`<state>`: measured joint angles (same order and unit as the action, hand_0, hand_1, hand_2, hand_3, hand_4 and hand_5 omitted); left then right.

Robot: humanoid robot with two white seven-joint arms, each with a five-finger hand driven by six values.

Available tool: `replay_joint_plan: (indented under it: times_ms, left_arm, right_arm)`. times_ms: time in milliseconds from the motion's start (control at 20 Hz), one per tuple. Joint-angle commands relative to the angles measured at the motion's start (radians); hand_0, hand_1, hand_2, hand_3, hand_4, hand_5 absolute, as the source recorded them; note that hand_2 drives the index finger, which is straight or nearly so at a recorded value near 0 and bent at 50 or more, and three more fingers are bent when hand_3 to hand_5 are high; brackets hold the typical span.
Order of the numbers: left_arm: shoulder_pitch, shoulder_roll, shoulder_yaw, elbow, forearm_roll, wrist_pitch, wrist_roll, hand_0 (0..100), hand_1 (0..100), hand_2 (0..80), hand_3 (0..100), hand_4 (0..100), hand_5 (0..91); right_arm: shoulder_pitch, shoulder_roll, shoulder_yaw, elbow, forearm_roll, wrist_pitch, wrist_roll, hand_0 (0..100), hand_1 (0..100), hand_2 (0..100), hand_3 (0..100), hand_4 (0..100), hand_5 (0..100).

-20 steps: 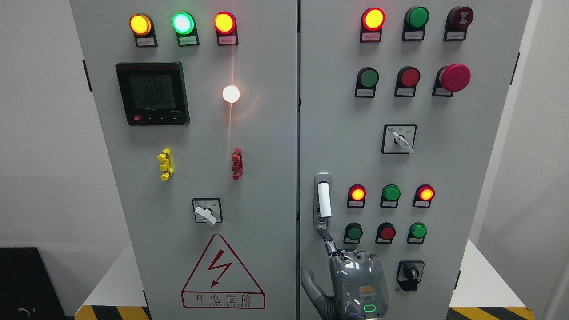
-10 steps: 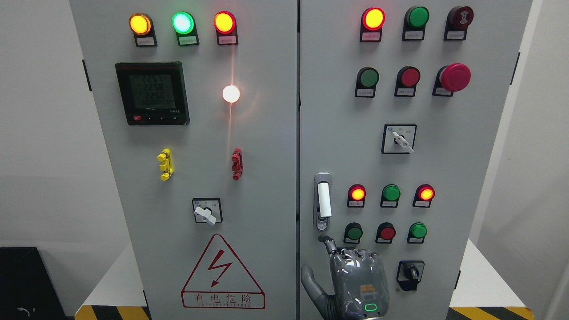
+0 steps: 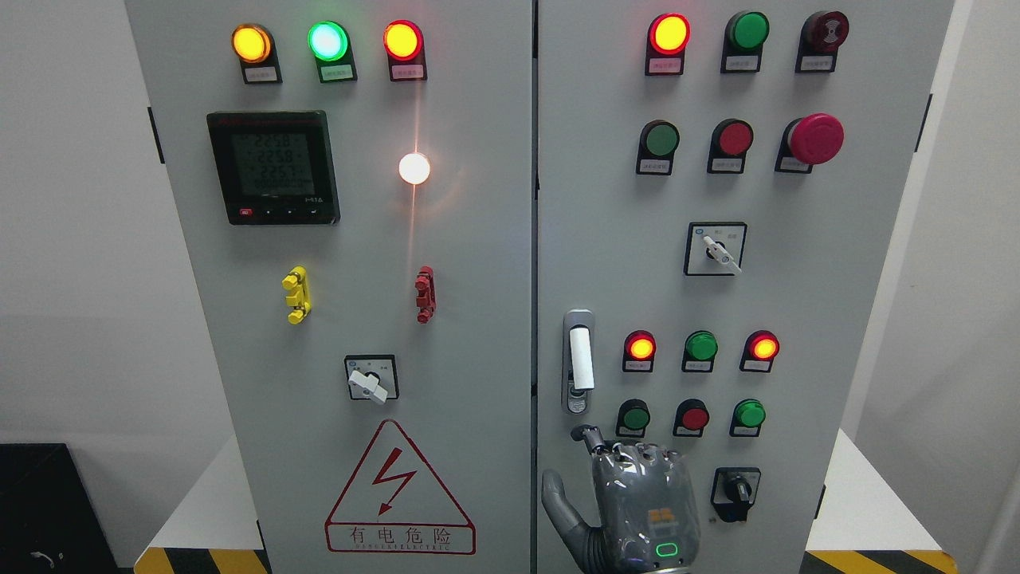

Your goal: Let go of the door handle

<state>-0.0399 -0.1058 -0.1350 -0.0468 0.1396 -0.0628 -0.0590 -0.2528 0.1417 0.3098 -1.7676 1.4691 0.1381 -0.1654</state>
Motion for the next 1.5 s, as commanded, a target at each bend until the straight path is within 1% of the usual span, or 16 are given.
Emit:
replay_joint_plan:
  times_ms: [0,150,250,351,501,701,801,951,1102,1202,1352,1452]
  left_arm:
    - [0.000,0.000,0.000,0.001,0.000,0.000,-0.001,12,56,0.0,0,0,0.0]
    - [0.000,0.000,0.000,-0.001,0.000,0.000,-0.001,12,56,0.0,0,0,0.0]
    - [0.000,0.000,0.000,-0.001,0.000,0.000,-0.001,12,56,0.0,0,0,0.0]
    - [0.000,0.000,0.000,0.001,0.000,0.000,-0.001,12,56,0.0,0,0,0.0]
    - [0.000,0.000,0.000,0.001,0.000,0.000,-0.001,12,56,0.0,0,0,0.0]
    - [0.000,0.000,0.000,-0.001,0.000,0.000,-0.001,12,56,0.0,0,0,0.0]
    - [0.000,0.000,0.000,0.001,0.000,0.000,-0.001,12,56,0.0,0,0,0.0]
    - [0.000,0.000,0.000,0.001,0.000,0.000,-0.001,12,56,0.0,0,0,0.0]
    - [0.000,0.000,0.000,0.001,0.000,0.000,-0.001,12,56,0.0,0,0,0.0]
    - [0.000,0.000,0.000,0.001,0.000,0.000,-0.001,12,56,0.0,0,0,0.0]
    - [0.000,0.000,0.000,0.001,0.000,0.000,-0.001,12,56,0.0,0,0,0.0]
    - [0.000,0.000,0.000,-0.001,0.000,0.000,-0.001,12,56,0.0,0,0,0.0]
  right_arm:
    - [0.007,0.001,-0.006,-0.041,-0.001,-0.002,0.003,56,31,52,100,100,100]
    - [0.009,0.001,-0.006,-0.055,-0.001,-0.002,0.003,51,31,61,100,99,100]
    - [0.009,0.001,-0.009,-0.061,-0.001,0.000,0.020,46,30,68,100,98,100]
    - [0.009,0.001,-0.011,-0.070,-0.001,0.000,0.030,42,30,72,100,98,100]
    - [0.007,0.001,-0.012,-0.082,-0.001,0.000,0.032,36,29,78,100,98,100]
    - [0.006,0.004,-0.012,-0.092,0.000,0.000,0.032,32,29,85,100,98,100]
    - [0.003,0.006,-0.012,-0.093,0.002,0.001,0.032,32,29,86,100,99,100]
    - [-0.003,0.006,-0.012,-0.101,0.005,0.001,0.033,30,29,91,100,100,100]
    - [-0.008,0.004,-0.014,-0.104,0.005,0.005,0.033,27,30,94,100,100,100]
    - [-0.025,0.004,-0.018,-0.104,0.007,0.006,0.033,27,30,94,100,100,100]
    - [-0.063,0.004,-0.020,-0.104,0.008,0.009,0.072,26,30,96,100,100,100]
    - [-0.091,0.004,-0.024,-0.096,0.014,0.011,0.075,25,30,96,100,100,100]
